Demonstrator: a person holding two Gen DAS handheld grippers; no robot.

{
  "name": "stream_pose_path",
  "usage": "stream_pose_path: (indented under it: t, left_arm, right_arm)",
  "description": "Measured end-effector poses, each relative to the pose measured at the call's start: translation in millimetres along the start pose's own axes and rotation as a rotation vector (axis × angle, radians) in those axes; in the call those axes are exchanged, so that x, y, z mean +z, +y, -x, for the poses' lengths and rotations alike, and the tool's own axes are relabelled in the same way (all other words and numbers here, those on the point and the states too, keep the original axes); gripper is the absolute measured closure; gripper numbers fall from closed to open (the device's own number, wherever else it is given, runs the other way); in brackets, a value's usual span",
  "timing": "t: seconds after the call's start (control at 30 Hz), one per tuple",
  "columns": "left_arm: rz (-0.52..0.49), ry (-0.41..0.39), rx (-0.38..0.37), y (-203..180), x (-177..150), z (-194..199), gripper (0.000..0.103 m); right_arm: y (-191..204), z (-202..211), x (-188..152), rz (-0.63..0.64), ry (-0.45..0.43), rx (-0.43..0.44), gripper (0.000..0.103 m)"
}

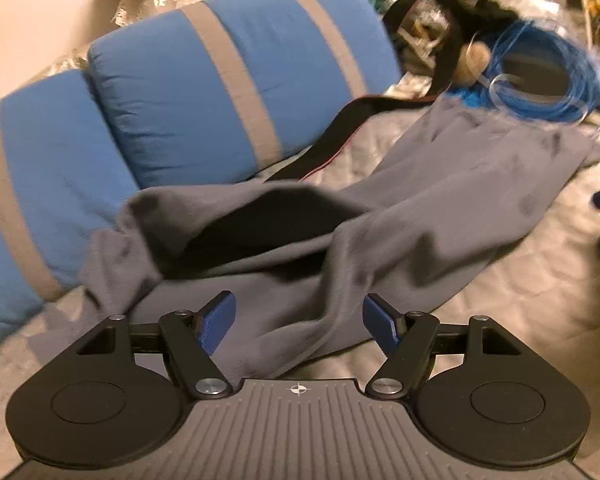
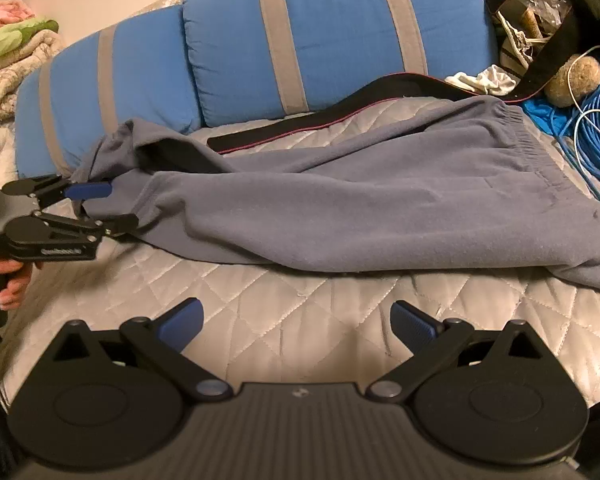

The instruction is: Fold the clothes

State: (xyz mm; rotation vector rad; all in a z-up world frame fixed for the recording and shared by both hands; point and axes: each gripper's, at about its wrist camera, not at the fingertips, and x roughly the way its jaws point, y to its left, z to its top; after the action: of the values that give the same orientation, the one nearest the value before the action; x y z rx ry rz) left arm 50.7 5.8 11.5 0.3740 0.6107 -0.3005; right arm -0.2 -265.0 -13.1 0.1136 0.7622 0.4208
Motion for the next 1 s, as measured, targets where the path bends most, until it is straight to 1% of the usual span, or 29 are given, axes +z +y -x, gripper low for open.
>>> stream_pose_path:
  t: [0.07, 0.1, 0.13, 0.17, 0.2, 0.23, 0.27, 0.37, 0.5, 0.6, 0.67, 0.73, 0.83, 0.93, 1.0]
  left_arm:
    - [0.006, 0.011, -0.015, 1, 0, -5, 0.034]
    - [0.007, 0.023, -0.025, 2, 0, -9, 0.039]
    - [0.008, 0.039, -0.039, 2, -1, -12, 0.059]
    - [0.010, 0.055, -0.052, 3, -3, -15, 0.073]
    - [0.009, 0.070, -0.056, 2, -4, -18, 0.089]
    - [0.006, 0.086, -0.054, 2, -5, -21, 0.095]
    - [0.002, 0.093, -0.050, 2, -6, -21, 0.097]
    - [0.000, 0.081, -0.036, 3, -7, -16, 0.099]
    - [0.000, 0.052, -0.012, 3, -5, -10, 0.098]
    - [-0.007, 0.044, 0.005, 2, -3, -7, 0.098]
    - [-0.015, 0.040, 0.015, 0, -1, -6, 0.098]
    - [-0.022, 0.037, 0.018, -1, 0, -6, 0.097]
    - [-0.037, 0.034, 0.017, -3, 0, -6, 0.097]
    - [-0.042, 0.041, 0.020, -4, 0, -8, 0.097]
    - [-0.046, 0.048, 0.022, -4, 0, -10, 0.097]
  right_arm:
    - [0, -1, 0, 0.000, -0.001, -0.004, 0.000]
    - [1, 0, 0, 0.001, -0.005, -0.003, 0.000]
    - [1, 1, 0, 0.003, -0.016, 0.000, 0.000]
    - [1, 4, 1, 0.000, -0.033, 0.003, 0.000]
    - [0, 8, 3, -0.008, -0.053, 0.007, 0.000]
    - [-1, 12, 4, -0.015, -0.072, 0.011, 0.000]
    - [-4, 17, 7, -0.030, -0.090, 0.015, 0.000]
    - [-24, 38, 22, -0.123, -0.144, 0.028, 0.000]
    - [-72, 69, 51, -0.268, -0.192, 0.052, 0.000]
    - [-114, 87, 69, -0.303, -0.208, 0.007, 0.000]
    - [-144, 93, 75, -0.307, -0.194, -0.027, 0.000]
    - [-176, 94, 70, -0.349, -0.158, -0.045, 0.000]
    - [-214, 88, 54, -0.400, -0.106, -0.054, 0.000]
    - [-244, 76, 30, -0.439, -0.061, -0.051, 0.001]
    - [-257, 66, 15, -0.480, -0.053, -0.037, 0.001]
